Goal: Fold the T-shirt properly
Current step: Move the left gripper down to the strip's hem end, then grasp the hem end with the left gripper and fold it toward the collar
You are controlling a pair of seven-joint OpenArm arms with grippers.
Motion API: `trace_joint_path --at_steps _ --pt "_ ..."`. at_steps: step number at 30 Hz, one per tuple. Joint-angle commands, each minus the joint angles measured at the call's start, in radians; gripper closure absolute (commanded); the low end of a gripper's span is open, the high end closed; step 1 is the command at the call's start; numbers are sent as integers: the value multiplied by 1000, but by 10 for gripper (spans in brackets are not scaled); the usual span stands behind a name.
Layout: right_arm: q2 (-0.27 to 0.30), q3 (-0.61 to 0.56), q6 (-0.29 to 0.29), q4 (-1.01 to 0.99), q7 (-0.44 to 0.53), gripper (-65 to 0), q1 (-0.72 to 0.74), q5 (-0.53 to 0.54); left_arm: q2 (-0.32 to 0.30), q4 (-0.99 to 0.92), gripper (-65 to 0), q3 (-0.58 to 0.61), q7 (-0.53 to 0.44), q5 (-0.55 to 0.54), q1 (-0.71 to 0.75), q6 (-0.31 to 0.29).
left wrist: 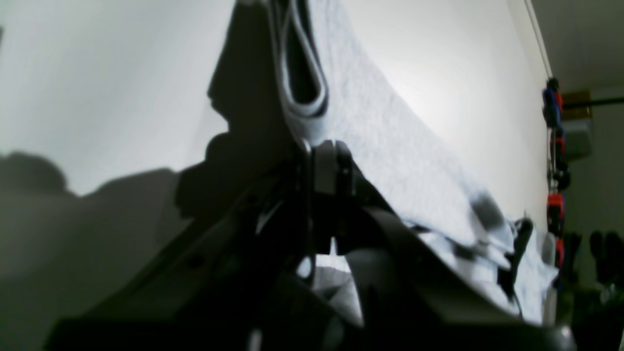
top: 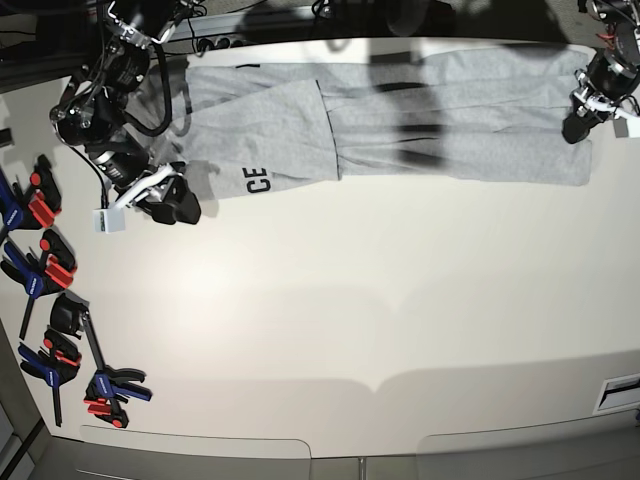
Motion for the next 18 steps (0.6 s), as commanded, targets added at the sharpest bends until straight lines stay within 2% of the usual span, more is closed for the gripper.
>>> trace_joint_path --at_steps 1,6,11,14,18 --pt "14 3 8 18 19 -284 14 17 -8 58 0 -6 -10 -26 0 -15" --pt "14 3 5 18 22 -284 13 -60 80 335 0 -6 47 -26 63 -15" --pt "14 3 -7 18 24 -284 13 -94 180 574 0 2 80 -49 132 -15" --pt "14 3 -10 18 35 -284 13 -95 203 621 0 59 83 -68 144 -15" --pt "16 3 -10 18 45 -284 14 -95 218 620 0 202 63 -39 135 -15"
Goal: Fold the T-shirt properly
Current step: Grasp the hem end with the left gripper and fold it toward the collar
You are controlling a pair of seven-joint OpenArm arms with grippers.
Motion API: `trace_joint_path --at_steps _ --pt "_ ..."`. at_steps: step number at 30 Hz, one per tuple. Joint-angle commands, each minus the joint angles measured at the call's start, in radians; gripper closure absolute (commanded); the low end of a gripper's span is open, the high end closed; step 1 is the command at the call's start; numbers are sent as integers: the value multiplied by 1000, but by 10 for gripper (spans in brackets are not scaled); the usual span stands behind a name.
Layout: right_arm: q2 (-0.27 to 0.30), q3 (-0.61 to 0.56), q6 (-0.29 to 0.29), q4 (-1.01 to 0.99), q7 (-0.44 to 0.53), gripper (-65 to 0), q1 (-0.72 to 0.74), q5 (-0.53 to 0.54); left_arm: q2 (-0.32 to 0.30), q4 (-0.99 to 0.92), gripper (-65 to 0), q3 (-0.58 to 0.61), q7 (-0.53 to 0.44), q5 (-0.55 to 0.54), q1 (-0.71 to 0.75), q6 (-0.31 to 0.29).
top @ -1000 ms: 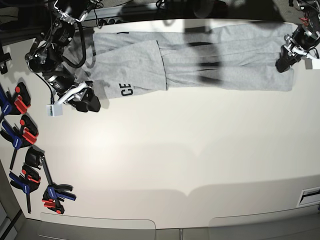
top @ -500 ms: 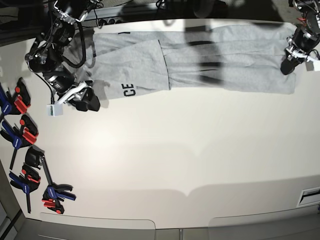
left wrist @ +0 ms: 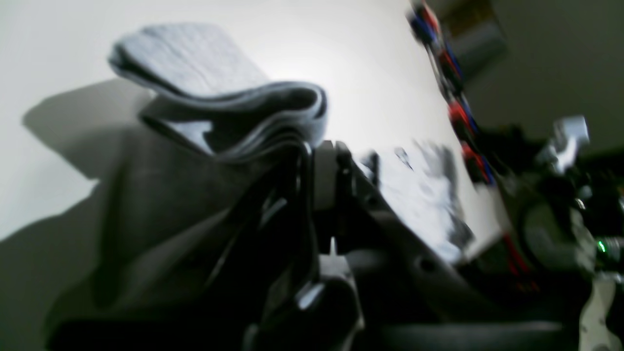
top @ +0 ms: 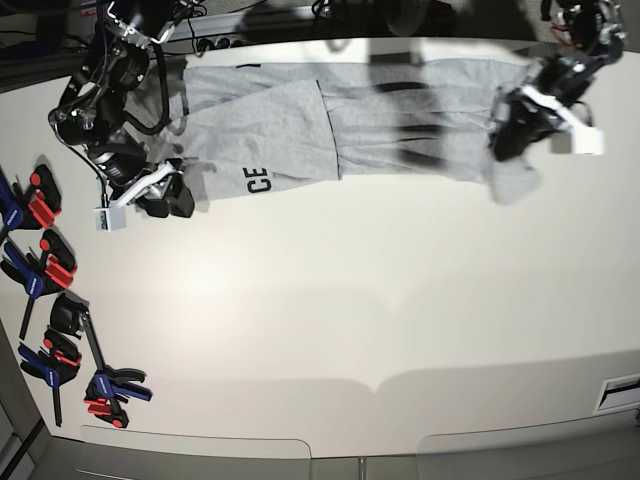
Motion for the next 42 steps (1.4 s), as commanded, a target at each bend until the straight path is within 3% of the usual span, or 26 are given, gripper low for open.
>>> trace_joint_path --at_steps 1,7,15,20,24,25,27,29,35,42 --pt "17 3 -2 18 31 -284 13 16 10 15 0 29 -32 -18 -11 -9" --pt "26 3 -9 18 43 -284 13 1 83 15 0 195 -45 57 -87 -9" --pt "28 3 -9 18 44 -284 11 1 98 15 0 395 -46 132 -130 -9" --pt "28 3 -9 18 43 -284 11 1 98 15 0 443 -46 145 -131 -9" --pt "28 3 -9 18 44 -284 11 2 101 15 0 444 -105 262 -132 -9" --pt "28 3 -9 18 44 -284 11 2 100 15 -22 444 -115 267 -132 -9" --pt "28 3 -9 18 45 -284 11 2 101 15 -222 444 -121 265 -132 -9" --pt "28 3 -9 18 45 -284 11 2 101 15 -306 444 -121 261 -132 -9" --pt "28 3 -9 18 45 -284 11 2 100 16 -305 444 -96 205 -132 -9" --pt "28 3 -9 18 45 -284 11 2 89 16 -305 440 -93 253 -135 -9"
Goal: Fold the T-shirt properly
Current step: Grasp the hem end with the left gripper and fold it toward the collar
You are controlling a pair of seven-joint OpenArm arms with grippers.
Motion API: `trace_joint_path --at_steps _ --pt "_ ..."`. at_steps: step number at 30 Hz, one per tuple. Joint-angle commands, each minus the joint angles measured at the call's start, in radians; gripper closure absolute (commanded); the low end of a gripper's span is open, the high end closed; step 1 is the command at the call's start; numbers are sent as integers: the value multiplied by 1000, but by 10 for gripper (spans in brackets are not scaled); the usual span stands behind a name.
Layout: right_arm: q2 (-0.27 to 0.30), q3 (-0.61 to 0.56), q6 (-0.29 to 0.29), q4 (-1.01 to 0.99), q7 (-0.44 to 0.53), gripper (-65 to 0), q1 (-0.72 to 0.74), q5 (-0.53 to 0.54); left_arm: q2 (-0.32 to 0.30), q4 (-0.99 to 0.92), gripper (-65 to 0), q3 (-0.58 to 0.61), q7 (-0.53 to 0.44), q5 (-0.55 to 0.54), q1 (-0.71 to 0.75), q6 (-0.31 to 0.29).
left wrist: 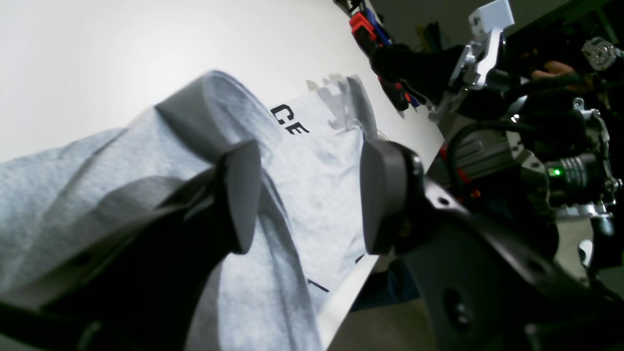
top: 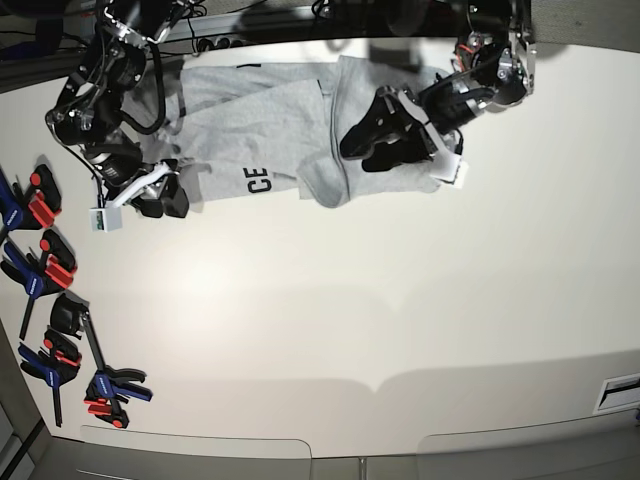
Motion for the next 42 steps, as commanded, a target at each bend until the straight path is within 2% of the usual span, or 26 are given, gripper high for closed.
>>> trace_joint_path --at_steps 1,7,8,10,12,15,19,22,25,30,37,42 --pt "13 3 -1 18 26 -284 13 24 0 18 -304 0 -23 13 -11 -12" --pt "18 3 -3 18 26 -284 13 -3 0 18 -207 0 -44 166 -36 -12" --pt "24 4 -17 18 31 -284 13 -34 0 18 -197 0 -45 174 -35 -12" --pt "44 9 -105 18 54 -284 13 -111 -10 18 -193 0 -45 173 -35 -12" --pt "68 28 -155 18 61 -285 13 -170 -26 18 -193 -6 -48 172 -35 -12" --pt "119 63 -171 10 61 -311 -4 -194 -48 18 -193 -22 -48 172 -35 -12" --pt "192 70 -164 -103 59 -404 -23 -88 -50 18 -193 -53 -47 172 -35 -12" --pt "204 69 -145 -217 47 -407 -19 33 -56 18 -193 -59 -47 172 -35 -12" --pt "204 69 -108 -290 -18 -407 -19 119 -56 18 -193 -59 -47 172 -35 -12" --pt "201 60 -90 -315 -116 -407 -23 142 -61 18 -193 -59 -47 173 -35 -12" --pt "188 35 -90 -315 -153 -404 -39 142 -61 18 -193 -59 -47 172 -35 -12" --pt "187 35 -79 -315 -188 -400 -39 199 -61 18 -193 -59 -48 172 -35 -12"
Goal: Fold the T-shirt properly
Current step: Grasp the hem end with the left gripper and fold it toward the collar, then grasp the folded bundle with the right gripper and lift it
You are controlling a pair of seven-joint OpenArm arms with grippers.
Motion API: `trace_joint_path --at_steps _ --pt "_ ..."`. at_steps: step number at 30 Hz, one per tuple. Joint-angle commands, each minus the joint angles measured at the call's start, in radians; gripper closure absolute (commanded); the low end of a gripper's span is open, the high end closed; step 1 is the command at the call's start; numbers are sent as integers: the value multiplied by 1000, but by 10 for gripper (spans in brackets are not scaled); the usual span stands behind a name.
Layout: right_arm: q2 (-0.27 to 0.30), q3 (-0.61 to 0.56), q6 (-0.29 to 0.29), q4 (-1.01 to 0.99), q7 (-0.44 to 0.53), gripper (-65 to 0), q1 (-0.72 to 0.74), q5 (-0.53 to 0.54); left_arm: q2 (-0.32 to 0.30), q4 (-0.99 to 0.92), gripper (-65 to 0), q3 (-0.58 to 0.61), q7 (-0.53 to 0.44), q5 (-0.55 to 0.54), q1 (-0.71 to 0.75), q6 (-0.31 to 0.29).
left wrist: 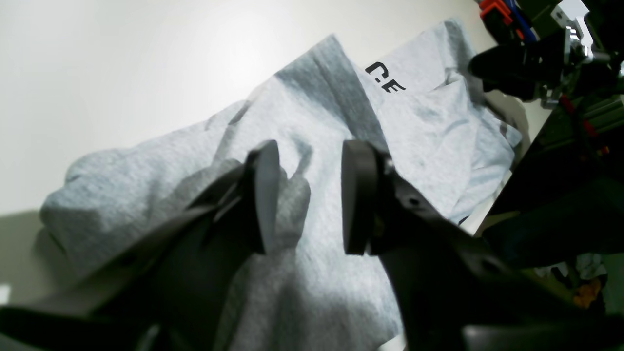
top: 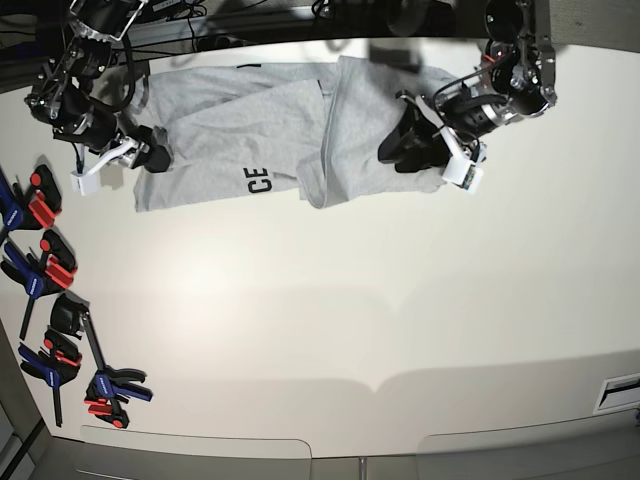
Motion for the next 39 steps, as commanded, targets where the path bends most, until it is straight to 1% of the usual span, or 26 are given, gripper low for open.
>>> trace_joint_path --at_steps 1,3,4,6,7,8,11,12,15,16,18,20,21,22,23,24,25,27,29,31,33,34,36,39 --pt "11 -1 5 8 -21 -400 2 3 -1 18 -193 -1 -24 -21 -6 -9" --pt "11 -1 18 8 -39 -397 2 29 -1 18 -193 -1 -24 -21 -5 -9" --pt "11 -1 27 8 -49 -381 2 45 -1 18 -193 -1 -24 -21 -5 -9" --pt "11 -1 31 8 -66 -325 2 71 -2 18 -193 -1 -24 -21 -5 -9" --pt "11 -1 31 8 -71 -283 2 80 -2 18 -193 -1 -24 -21 -5 -9" --pt "12 -1 33 8 -77 -222 3 92 -7 18 -193 -1 -24 -21 -5 -9" --pt "12 -1 34 8 -77 -15 6 95 -22 22 -193 -10 -22 -21 -5 -9" --pt "14 -1 34 8 -76 0 6 96 -28 29 -188 -20 -13 -21 -5 -9" --pt "20 -1 34 18 -74 0 11 99 -46 64 -166 -77 32 -40 7 -9" --pt "20 -1 36 29 -74 0 11 113 -52 76 -149 -104 33 -53 17 -9" --pt "19 -1 65 61 -89 0 11 166 -66 97 -96 -168 29 -66 44 -9" --pt "17 -1 92 105 -118 0 11 241 -76 100 -17 -236 29 -62 68 -9" --pt "14 -1 101 132 -129 0 10 277 -79 98 0 -269 27 -52 83 -9" --pt "10 -1 109 161 -142 0 10 306 -82 97 0 -299 24 -31 97 -9" --pt "0 -1 122 193 -154 0 11 336 -85 92 0 -322 20 -14 111 -9" --pt "-13 -1 122 227 -166 0 10 362 -87 84 0 -343 10 3 125 -9" --pt "-31 -1 122 263 -178 0 10 382 -87 74 0 -357 -9 19 137 2" --pt "-76 -1 122 331 -190 0 8 412 -87 39 0 -370 -51 43 160 57" --pt "-129 -11 122 388 -189 0 2 438 -87 -2 0 -371 -71 55 171 61" --pt "-183 -43 122 424 -186 0 -2 440 -87 -46 0 -371 -70 54 172 61" --pt "-230 -103 122 431 -177 0 -4 433 -87 -80 0 -371 -68 54 172 61" --pt "-253 -141 122 431 -164 0 -6 412 -87 -92 0 -371 -68 54 172 61" --pt "-296 -228 122 431 -116 0 -9 337 -87 -104 0 -371 -68 54 173 61" --pt "-351 -354 122 431 -33 0 -9 192 -87 -103 0 -371 -68 48 172 61"
